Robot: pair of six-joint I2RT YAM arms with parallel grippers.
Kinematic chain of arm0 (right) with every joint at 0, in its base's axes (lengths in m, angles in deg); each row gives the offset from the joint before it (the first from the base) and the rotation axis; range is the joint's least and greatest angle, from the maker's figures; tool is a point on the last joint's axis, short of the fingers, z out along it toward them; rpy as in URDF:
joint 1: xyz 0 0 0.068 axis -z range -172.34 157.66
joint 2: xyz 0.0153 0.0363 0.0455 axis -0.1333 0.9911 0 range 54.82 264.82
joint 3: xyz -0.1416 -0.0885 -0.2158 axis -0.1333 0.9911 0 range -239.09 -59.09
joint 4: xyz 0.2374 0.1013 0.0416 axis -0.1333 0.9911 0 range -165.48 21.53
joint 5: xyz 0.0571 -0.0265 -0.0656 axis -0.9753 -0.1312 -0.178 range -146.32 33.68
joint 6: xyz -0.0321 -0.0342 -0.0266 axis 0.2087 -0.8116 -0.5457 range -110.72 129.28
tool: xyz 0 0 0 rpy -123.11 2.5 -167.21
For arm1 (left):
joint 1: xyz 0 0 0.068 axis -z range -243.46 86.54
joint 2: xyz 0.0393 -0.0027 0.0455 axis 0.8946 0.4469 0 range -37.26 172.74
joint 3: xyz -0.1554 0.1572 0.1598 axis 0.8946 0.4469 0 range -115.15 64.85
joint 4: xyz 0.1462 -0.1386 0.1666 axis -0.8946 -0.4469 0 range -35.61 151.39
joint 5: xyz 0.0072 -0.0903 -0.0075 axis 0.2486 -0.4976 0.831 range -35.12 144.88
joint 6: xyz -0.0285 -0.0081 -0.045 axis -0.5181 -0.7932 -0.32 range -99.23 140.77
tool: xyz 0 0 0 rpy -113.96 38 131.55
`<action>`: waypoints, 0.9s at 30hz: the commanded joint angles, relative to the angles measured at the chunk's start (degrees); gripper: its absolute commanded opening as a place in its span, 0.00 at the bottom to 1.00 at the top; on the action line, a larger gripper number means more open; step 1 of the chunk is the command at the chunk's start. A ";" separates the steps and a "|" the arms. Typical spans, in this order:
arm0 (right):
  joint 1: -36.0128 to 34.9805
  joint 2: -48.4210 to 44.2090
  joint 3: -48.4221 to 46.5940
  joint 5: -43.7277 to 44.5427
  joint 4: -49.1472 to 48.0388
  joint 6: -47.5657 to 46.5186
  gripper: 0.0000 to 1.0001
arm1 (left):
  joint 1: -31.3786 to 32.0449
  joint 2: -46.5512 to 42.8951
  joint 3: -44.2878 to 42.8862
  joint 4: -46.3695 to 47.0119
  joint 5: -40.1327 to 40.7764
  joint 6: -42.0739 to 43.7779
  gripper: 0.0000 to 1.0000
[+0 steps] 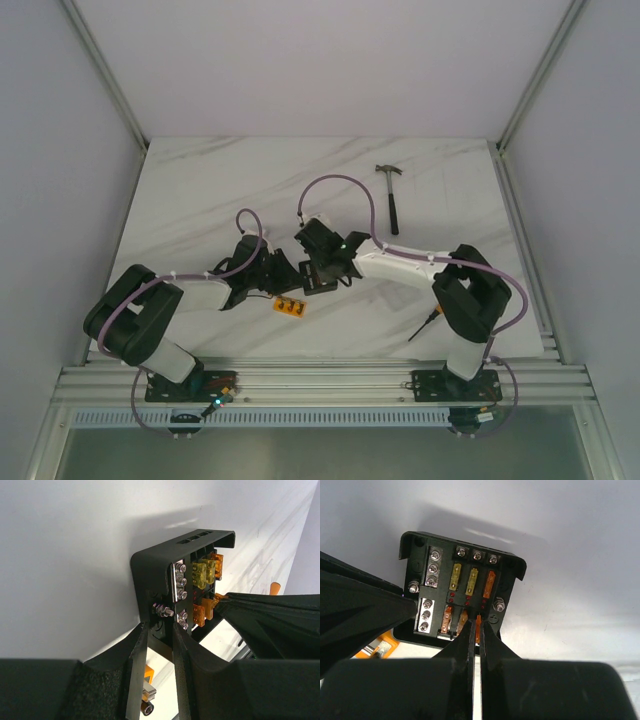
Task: Snap on the fuse box
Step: Install the fuse at the fuse box base.
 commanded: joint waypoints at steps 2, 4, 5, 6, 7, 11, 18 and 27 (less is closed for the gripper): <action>-1.55 6.55 2.44 1.71 2.65 -2.59 0.00 | 0.59 0.43 0.46 -1.73 0.71 0.07 0.35; -1.77 7.33 1.97 2.76 3.70 -1.91 0.00 | 0.59 0.51 0.48 -1.71 0.69 -0.02 0.35; -1.75 7.55 1.90 3.81 4.18 -1.32 0.00 | 0.64 0.56 0.43 -1.72 0.71 -0.02 0.35; -1.56 7.54 1.97 4.72 4.59 -0.70 0.00 | 0.60 0.54 0.45 -1.74 0.72 -0.07 0.35; -1.35 7.36 2.11 5.21 4.96 -0.15 0.00 | 0.59 0.56 0.51 -1.75 0.75 -0.03 0.35; 0.38 6.48 2.71 4.48 5.95 1.66 0.00 | 0.59 0.53 0.41 -1.75 0.73 -0.11 0.35; 0.55 4.80 0.13 -0.49 7.06 2.19 0.00 | 0.59 0.48 0.54 -1.76 0.81 -0.14 0.35; 1.99 3.62 -2.50 -3.07 10.22 2.75 0.15 | 0.60 0.29 0.63 -1.84 0.81 -0.12 0.35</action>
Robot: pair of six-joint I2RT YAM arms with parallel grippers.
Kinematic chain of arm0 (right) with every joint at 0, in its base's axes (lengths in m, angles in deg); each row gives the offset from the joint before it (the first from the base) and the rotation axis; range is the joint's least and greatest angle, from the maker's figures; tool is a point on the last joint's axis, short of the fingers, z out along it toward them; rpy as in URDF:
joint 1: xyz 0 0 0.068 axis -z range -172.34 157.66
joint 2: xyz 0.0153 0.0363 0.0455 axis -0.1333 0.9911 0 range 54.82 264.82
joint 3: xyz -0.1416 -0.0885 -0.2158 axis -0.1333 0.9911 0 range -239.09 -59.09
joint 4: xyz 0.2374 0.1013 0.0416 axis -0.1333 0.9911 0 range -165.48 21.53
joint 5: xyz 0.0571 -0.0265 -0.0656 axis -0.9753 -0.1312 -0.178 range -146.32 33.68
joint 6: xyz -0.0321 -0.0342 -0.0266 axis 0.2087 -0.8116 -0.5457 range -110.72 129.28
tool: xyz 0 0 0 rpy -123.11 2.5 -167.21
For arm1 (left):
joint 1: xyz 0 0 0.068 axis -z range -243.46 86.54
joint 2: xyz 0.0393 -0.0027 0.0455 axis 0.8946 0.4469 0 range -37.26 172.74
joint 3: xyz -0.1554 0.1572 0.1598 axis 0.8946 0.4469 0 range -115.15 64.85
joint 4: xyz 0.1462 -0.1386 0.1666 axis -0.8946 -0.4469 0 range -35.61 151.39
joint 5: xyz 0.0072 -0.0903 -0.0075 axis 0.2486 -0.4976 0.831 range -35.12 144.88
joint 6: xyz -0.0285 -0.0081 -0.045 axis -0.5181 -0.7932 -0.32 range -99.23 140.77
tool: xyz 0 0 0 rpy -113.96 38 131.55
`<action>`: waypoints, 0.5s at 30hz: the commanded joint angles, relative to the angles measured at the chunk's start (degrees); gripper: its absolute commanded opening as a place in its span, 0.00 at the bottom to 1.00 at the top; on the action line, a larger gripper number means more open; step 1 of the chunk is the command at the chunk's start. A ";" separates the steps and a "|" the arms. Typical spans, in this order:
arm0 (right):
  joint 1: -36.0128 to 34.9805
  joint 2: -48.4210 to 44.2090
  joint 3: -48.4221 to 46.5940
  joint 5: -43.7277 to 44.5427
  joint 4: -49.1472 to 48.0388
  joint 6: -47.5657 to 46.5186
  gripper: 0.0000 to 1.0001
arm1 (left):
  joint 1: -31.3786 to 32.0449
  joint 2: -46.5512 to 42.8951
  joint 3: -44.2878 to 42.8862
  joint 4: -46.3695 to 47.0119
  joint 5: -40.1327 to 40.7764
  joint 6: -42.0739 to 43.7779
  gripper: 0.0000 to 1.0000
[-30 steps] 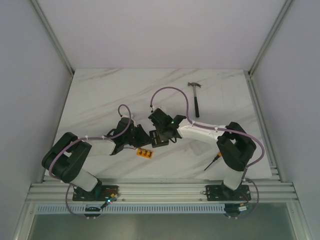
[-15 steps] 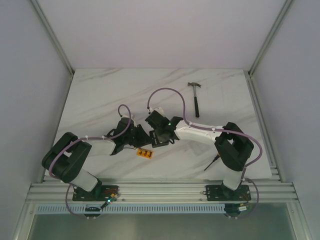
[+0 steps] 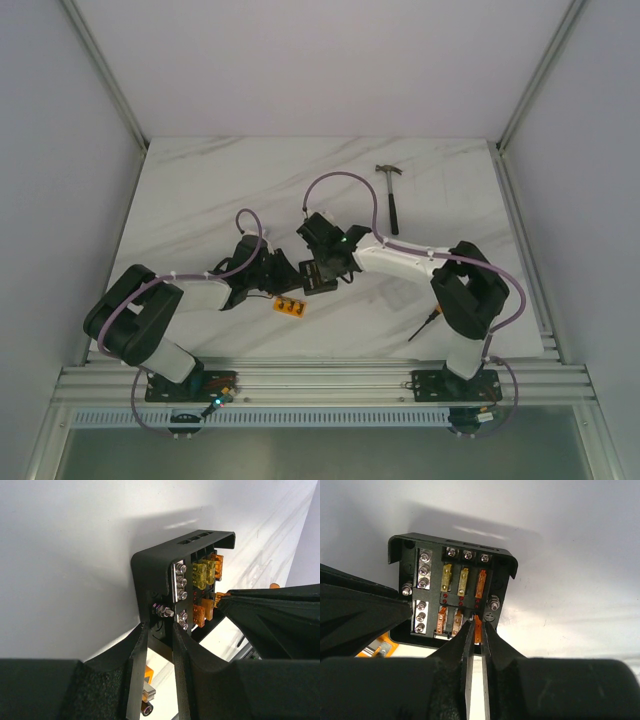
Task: Snap on the fuse box
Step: Install the fuse at the fuse box base.
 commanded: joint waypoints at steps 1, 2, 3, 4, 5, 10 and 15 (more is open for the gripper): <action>0.70 2.67 -0.59 -2.22 7.13 0.28 0.15 | 0.55 0.28 0.59 -1.81 0.66 0.30 0.35; 0.76 2.76 -0.88 -2.69 7.30 0.19 0.15 | 0.54 0.31 0.63 -1.81 0.67 0.29 0.35; 0.75 3.00 -1.09 -3.06 7.46 0.07 0.15 | 0.54 0.24 0.63 -1.81 0.67 0.30 0.35; 0.76 3.21 -1.32 -3.43 7.61 -0.02 0.14 | 0.53 0.29 0.63 -1.81 0.58 0.24 0.35; 0.75 3.52 -1.49 -3.84 7.74 -0.15 0.10 | 0.47 0.25 0.57 -1.81 0.50 0.30 0.35; 0.70 4.03 -1.94 -4.02 8.00 -0.90 0.00 | 0.53 0.30 0.52 -1.86 0.51 0.30 0.35; -0.12 1.85 0.26 0.43 4.16 -1.57 0.00 | 0.57 0.41 0.54 -1.81 0.49 0.13 0.35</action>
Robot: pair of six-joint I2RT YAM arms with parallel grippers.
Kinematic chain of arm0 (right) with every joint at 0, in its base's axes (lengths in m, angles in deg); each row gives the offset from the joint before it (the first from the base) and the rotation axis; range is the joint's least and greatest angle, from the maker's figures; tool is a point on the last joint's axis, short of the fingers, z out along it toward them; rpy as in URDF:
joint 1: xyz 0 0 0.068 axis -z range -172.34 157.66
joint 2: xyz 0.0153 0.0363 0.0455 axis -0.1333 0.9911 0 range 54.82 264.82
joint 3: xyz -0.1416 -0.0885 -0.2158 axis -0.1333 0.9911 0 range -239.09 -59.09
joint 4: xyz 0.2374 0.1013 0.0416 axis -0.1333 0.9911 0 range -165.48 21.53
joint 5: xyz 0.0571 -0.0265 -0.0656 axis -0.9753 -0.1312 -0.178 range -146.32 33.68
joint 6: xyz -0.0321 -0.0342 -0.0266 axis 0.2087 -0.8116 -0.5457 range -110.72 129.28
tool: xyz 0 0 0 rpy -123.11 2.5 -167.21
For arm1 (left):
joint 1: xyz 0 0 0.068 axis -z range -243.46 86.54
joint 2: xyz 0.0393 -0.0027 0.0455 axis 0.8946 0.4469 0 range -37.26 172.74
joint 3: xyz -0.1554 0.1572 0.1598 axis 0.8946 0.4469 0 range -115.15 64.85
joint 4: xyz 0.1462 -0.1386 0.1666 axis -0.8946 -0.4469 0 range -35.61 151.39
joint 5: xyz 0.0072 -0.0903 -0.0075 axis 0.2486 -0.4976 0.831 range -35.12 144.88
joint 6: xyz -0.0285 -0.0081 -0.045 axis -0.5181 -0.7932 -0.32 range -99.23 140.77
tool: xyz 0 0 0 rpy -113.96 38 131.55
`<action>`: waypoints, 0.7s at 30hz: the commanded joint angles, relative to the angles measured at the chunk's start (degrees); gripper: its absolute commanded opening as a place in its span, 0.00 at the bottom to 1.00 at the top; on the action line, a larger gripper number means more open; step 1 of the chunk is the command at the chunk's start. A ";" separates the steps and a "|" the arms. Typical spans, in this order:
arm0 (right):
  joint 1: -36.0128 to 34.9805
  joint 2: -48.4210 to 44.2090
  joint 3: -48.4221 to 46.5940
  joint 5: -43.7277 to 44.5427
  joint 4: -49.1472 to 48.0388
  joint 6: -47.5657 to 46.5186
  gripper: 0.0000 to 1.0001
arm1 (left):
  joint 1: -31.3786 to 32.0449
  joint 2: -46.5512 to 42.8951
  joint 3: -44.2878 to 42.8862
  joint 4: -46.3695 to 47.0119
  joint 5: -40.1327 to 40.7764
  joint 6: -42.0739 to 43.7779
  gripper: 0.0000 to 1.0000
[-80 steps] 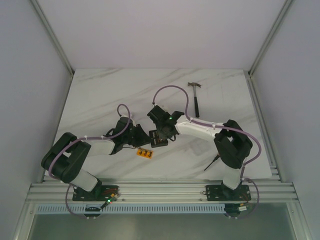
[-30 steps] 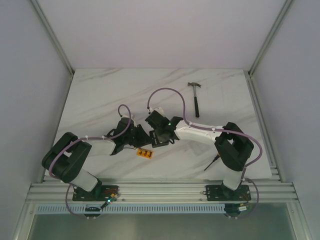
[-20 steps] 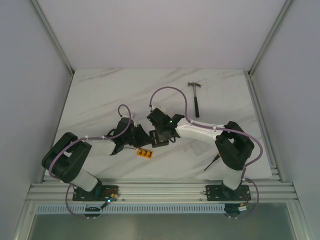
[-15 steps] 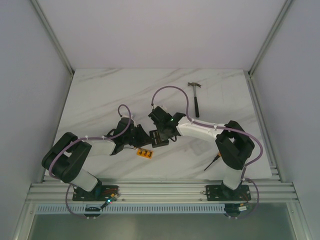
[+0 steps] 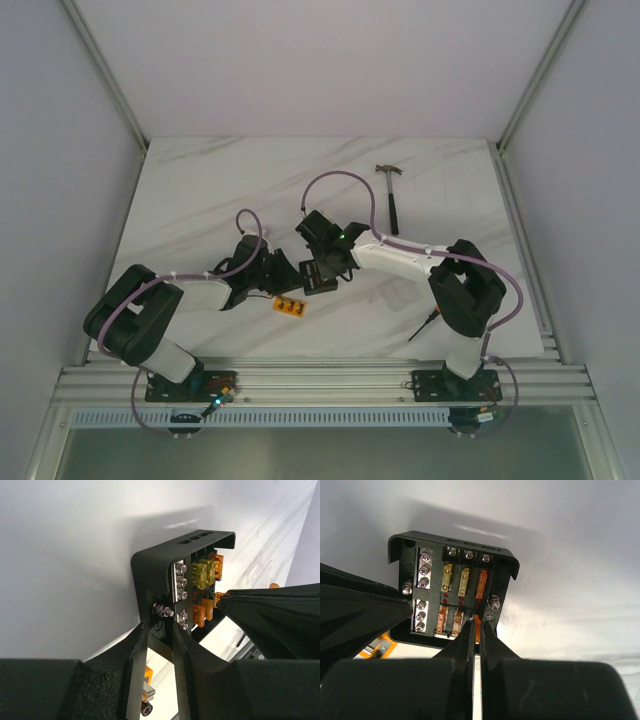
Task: Snap on the fuse box
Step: Install the fuse at the fuse box base.
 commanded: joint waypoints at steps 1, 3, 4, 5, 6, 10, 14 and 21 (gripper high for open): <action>-1.02 0.17 2.96 2.91 0.59 -1.17 0.00 | 0.49 0.49 0.50 -1.86 0.31 0.34 0.35; -1.31 -0.48 3.86 3.90 -1.25 -1.82 0.00 | 0.48 0.60 0.40 -1.81 0.23 0.29 0.35; -1.52 -0.71 4.25 4.30 -1.90 -2.23 0.00 | 0.47 0.70 0.37 -1.81 0.19 0.24 0.35; -1.71 -0.87 4.52 4.78 -2.43 -2.63 0.00 | 0.46 0.80 0.32 -1.81 0.14 0.16 0.35; -1.97 -1.07 4.66 5.31 -2.88 -2.97 0.00 | 0.48 0.92 0.26 -1.79 0.00 0.17 0.35; -2.91 -2.05 5.73 6.71 -4.67 -3.70 0.00 | 0.49 1.08 0.04 -1.86 -0.25 -0.15 0.35; -3.66 -2.26 6.69 7.82 -5.97 -4.30 0.00 | 0.45 0.94 -0.13 -1.90 -0.55 -0.52 0.35; -4.59 -0.43 6.19 9.23 -4.23 -3.28 0.00 | 0.49 -0.03 0.50 -1.91 0.23 -2.15 0.32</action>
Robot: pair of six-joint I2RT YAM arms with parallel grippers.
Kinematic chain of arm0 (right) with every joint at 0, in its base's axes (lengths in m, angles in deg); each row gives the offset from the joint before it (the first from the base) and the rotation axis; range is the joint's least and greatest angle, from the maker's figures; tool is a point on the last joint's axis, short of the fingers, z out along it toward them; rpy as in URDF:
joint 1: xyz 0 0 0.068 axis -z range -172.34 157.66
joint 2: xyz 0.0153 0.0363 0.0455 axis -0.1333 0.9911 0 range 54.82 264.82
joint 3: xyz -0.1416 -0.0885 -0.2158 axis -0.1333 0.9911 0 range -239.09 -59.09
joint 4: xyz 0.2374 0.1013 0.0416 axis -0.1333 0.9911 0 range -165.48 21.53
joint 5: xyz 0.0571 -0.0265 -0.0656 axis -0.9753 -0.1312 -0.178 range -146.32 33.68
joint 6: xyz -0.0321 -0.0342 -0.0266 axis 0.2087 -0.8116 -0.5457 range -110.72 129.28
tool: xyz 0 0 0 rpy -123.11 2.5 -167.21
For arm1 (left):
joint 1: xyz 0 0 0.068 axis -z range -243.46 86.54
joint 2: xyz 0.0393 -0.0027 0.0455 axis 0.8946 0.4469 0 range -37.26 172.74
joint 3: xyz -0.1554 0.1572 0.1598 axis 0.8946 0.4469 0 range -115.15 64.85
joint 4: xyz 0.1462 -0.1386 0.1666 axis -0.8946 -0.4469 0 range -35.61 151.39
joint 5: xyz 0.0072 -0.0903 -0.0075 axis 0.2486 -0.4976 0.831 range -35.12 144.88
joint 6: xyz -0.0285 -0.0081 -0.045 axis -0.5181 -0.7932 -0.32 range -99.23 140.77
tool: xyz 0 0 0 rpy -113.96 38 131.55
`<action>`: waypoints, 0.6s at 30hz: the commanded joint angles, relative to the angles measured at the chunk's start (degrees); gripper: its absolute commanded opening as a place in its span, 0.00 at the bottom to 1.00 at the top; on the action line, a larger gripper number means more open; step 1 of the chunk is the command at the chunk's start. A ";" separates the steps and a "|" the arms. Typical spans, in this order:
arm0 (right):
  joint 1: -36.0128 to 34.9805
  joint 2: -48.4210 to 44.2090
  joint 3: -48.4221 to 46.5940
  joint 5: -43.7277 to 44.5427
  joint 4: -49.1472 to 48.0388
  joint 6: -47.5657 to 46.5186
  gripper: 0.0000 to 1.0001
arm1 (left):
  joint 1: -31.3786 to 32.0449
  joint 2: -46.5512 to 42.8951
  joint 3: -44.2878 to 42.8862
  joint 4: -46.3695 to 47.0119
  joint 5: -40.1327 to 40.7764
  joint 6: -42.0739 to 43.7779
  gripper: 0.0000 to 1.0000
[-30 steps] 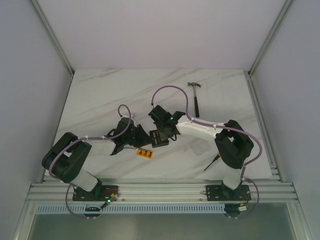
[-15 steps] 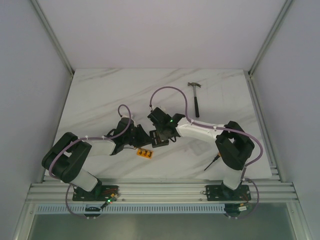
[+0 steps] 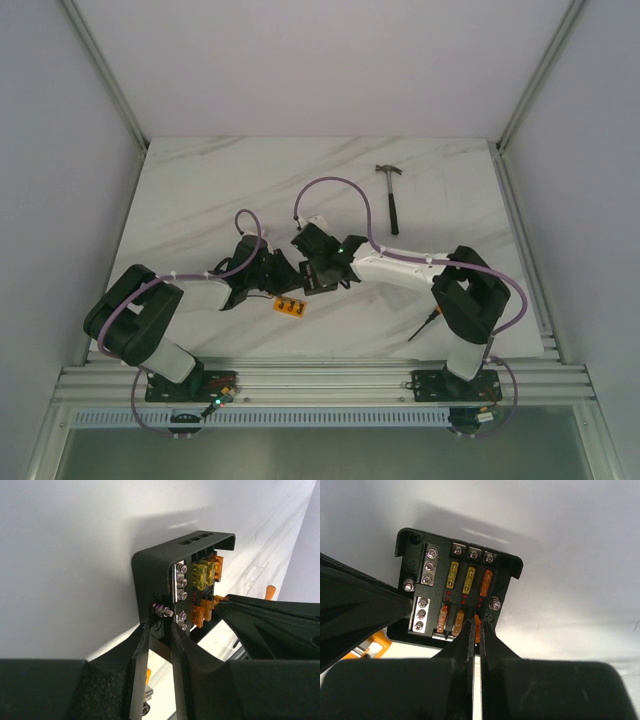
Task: Snap on the fuse box
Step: Install the fuse at the fuse box base.
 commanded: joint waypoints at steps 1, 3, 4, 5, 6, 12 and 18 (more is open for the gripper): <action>-0.71 2.20 1.41 1.88 2.22 0.58 0.00 | 0.44 -0.39 0.70 -1.78 0.56 -1.36 0.32; -0.72 2.28 1.49 1.66 3.54 1.26 0.00 | 0.49 -0.99 1.07 -1.77 1.25 -2.05 0.31; -0.71 2.28 1.40 1.24 4.08 1.53 0.00 | 0.44 -1.20 1.28 -1.70 1.51 -2.31 0.31; -0.69 2.21 1.15 0.70 4.80 1.87 0.00 | 0.53 -1.26 1.53 -1.62 1.68 -2.66 0.31; -0.72 2.41 0.92 0.03 5.46 2.35 0.00 | 0.49 -1.28 1.76 -1.43 1.85 -3.13 0.31; -0.72 4.95 -1.23 -1.43 9.93 6.66 0.00 | 0.95 0.47 1.36 -0.13 0.38 -4.79 0.31; -0.58 6.47 -1.54 -1.96 12.74 5.76 0.00 | 1.19 2.04 0.63 -0.84 -0.68 -5.11 0.31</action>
